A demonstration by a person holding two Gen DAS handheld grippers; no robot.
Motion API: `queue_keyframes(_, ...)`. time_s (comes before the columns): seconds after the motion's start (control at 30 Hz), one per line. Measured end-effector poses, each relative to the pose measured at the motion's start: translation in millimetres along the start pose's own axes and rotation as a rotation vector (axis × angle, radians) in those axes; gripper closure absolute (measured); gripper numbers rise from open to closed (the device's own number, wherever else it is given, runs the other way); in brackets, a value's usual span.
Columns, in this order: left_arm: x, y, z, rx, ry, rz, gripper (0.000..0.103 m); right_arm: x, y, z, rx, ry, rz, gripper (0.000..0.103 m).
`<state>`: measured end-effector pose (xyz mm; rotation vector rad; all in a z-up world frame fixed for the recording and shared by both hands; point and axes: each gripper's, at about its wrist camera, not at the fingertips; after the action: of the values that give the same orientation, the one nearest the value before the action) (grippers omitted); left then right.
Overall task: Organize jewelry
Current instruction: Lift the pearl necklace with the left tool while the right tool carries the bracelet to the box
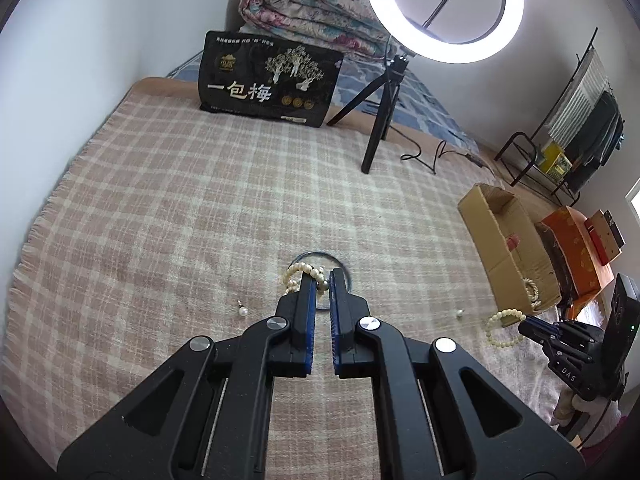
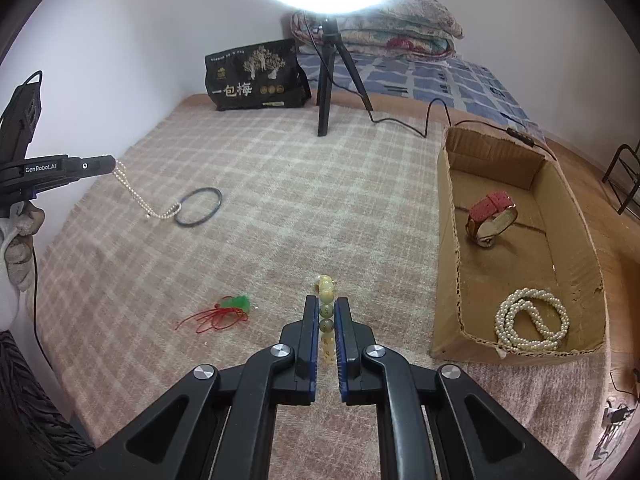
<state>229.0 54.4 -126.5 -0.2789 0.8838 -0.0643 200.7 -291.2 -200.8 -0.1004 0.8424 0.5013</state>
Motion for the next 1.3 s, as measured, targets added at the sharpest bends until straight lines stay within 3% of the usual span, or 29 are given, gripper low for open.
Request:
queue_keyframes(0.37, -26.5, -32.2, 16.6, 0.021, -0.064, -0.098, 0.099, -41.9, 13.9, 15.1, 0.008, -0.078, 0.006, 0.098)
queue_keyframes(0.63, -54.4, -77.3, 23.8, 0.068, -0.111, -0.212, 0.099, -86.7, 16.1, 33.8, 0.032, -0.152, -0.051, 0.098)
queue_keyframes(1.03, -71.6, -135.4, 35.8, 0.135, -0.067, -0.361, 0.099, -149.7, -18.9, 47.1, 0.155, -0.207, -0.194, 0.098)
queue_keyframes(1.3, -78.6, -180.5, 54.9, 0.192, -0.069, -0.393, 0.099, -165.6, -37.0, 49.0, 0.187, -0.228, -0.217, 0.098)
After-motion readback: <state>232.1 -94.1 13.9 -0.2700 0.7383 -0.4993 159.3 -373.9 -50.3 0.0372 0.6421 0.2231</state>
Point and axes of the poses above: each gripper's, at about its wrist camera, not at the fingertips, and x roughly the way its jaws point, y to its left, z to its top, and after that the axes turned 3 degrees about z, right-handed
